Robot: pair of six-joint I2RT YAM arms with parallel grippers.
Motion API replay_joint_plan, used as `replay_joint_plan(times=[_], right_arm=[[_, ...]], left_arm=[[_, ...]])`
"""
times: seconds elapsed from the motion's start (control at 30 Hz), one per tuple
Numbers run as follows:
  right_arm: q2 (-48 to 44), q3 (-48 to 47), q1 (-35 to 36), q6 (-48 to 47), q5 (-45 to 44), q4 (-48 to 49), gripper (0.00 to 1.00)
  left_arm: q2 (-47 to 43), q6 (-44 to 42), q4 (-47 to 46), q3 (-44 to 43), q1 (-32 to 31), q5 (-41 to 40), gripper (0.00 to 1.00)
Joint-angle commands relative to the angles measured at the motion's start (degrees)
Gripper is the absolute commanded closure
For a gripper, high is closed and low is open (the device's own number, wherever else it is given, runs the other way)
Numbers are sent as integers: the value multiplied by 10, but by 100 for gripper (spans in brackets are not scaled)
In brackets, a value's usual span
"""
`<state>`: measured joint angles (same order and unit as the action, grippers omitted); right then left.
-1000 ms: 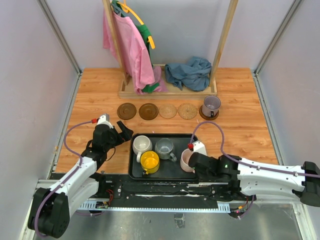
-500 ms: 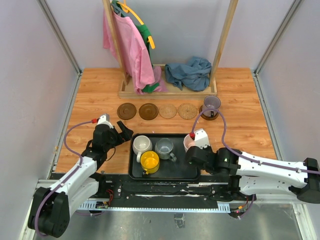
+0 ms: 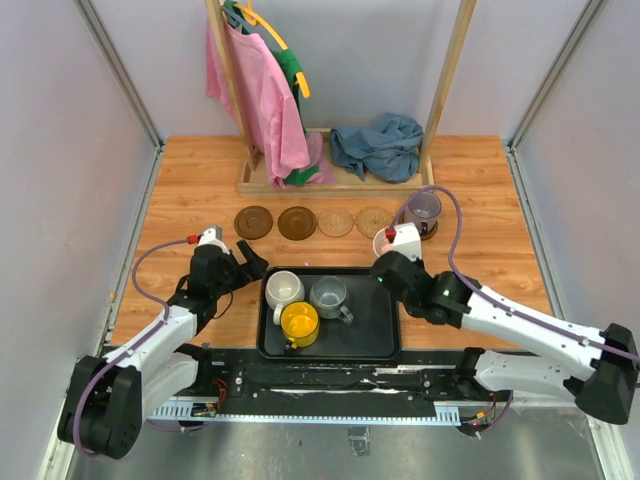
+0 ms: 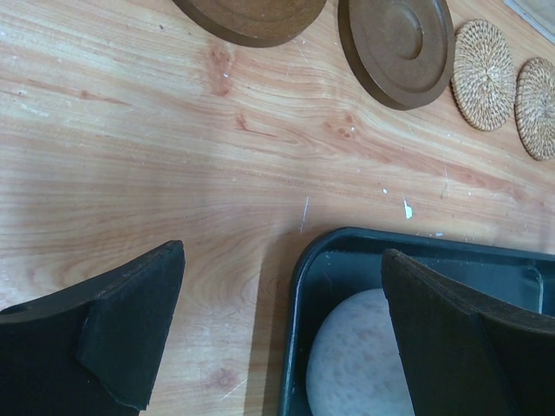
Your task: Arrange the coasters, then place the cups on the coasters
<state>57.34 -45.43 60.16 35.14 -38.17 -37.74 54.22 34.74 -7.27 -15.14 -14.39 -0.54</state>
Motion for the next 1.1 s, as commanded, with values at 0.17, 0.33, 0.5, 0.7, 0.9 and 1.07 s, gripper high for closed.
replay_joint_plan(times=[0.17, 0.33, 0.5, 0.7, 0.9, 1.07], right_arm=[[162, -119, -124, -83, 46, 169, 99], [237, -157, -166, -92, 73, 222, 99], [289, -169, -201, -88, 95, 266, 99], [328, -160, -214, -113, 94, 325, 99], [341, -135, -241, -117, 119, 376, 99], [355, -127, -259, -116, 150, 394, 99]], left_arm=[[22, -16, -29, -39, -3, -3, 0], [36, -21, -34, -49, -3, -5, 0], [49, -27, -37, -52, -3, -11, 0], [53, -27, -40, -51, -3, -14, 0], [60, -27, -39, -49, -2, -13, 0], [66, -27, -39, -52, -3, -11, 0]])
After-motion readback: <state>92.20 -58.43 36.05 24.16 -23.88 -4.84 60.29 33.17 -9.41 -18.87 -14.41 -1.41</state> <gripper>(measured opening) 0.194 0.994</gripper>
